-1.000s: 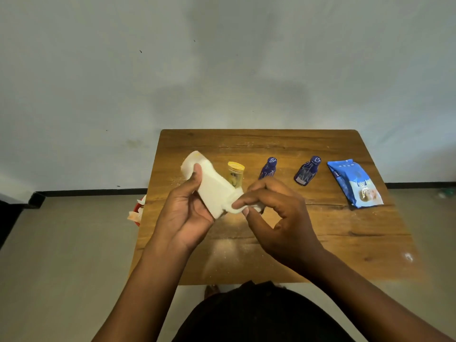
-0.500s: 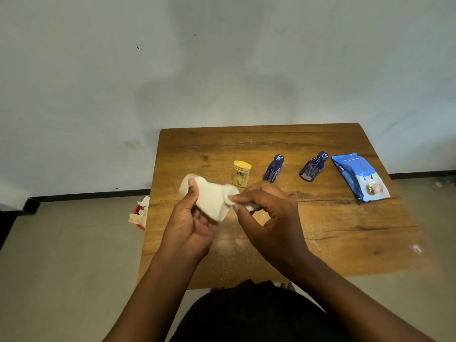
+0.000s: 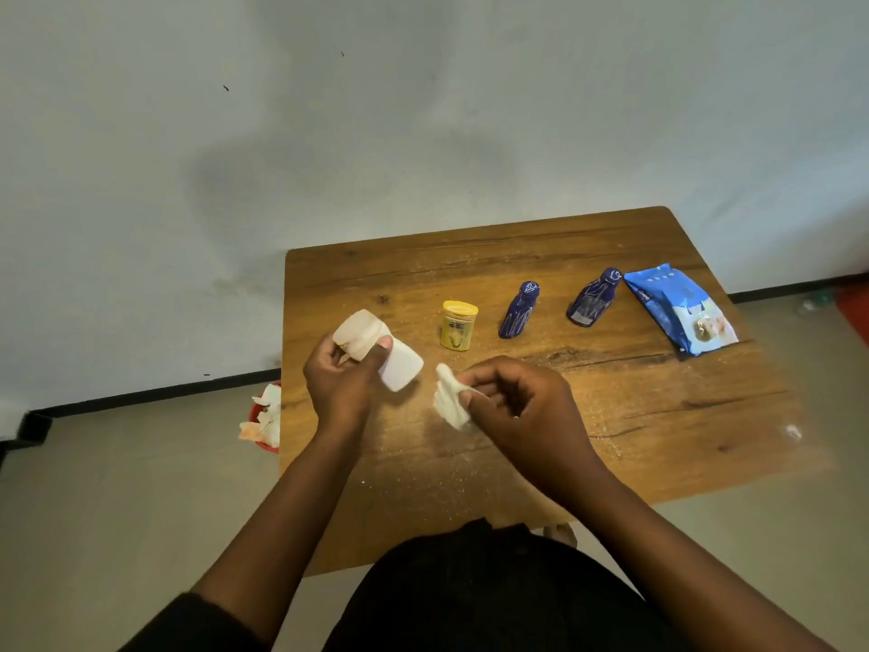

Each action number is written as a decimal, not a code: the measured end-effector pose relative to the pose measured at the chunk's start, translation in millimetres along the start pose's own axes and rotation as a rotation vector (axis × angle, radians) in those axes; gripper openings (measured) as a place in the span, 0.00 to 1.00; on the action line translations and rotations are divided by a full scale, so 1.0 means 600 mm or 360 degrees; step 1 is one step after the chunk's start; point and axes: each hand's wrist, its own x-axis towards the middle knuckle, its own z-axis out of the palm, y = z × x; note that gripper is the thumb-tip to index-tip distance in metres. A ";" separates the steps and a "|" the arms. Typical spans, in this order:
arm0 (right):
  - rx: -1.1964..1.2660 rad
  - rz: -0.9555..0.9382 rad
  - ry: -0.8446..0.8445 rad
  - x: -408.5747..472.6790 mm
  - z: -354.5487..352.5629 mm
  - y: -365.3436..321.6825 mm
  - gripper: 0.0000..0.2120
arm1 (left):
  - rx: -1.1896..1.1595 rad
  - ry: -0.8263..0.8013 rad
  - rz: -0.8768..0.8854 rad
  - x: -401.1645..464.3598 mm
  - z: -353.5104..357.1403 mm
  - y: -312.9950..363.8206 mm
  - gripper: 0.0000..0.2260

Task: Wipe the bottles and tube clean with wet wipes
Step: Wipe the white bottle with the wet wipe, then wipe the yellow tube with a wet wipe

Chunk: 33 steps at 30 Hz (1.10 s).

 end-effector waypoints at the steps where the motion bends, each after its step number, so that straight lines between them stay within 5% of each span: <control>1: 0.0086 0.0086 0.0032 0.002 -0.002 -0.002 0.10 | 0.0169 -0.0015 0.0069 0.018 0.002 -0.014 0.23; 6: 0.0595 0.0367 0.0064 0.003 -0.014 -0.009 0.07 | 0.0867 -0.0163 0.0420 0.080 0.010 -0.081 0.21; 11: 0.0739 0.0361 0.0081 0.003 -0.023 -0.004 0.10 | 0.1083 -0.0282 0.0560 0.102 0.023 -0.117 0.19; 23: 0.0544 0.0121 -0.0006 0.003 -0.040 0.002 0.20 | 0.1206 -0.0425 0.0722 0.109 0.031 -0.141 0.24; 28: 0.0437 0.0183 -0.0048 0.009 -0.048 0.002 0.21 | 0.1044 -0.0541 0.0646 0.106 0.028 -0.123 0.40; 33: 0.0463 0.0360 0.0055 0.014 -0.063 0.009 0.09 | 0.1106 -0.0320 0.1104 0.105 0.067 -0.069 0.27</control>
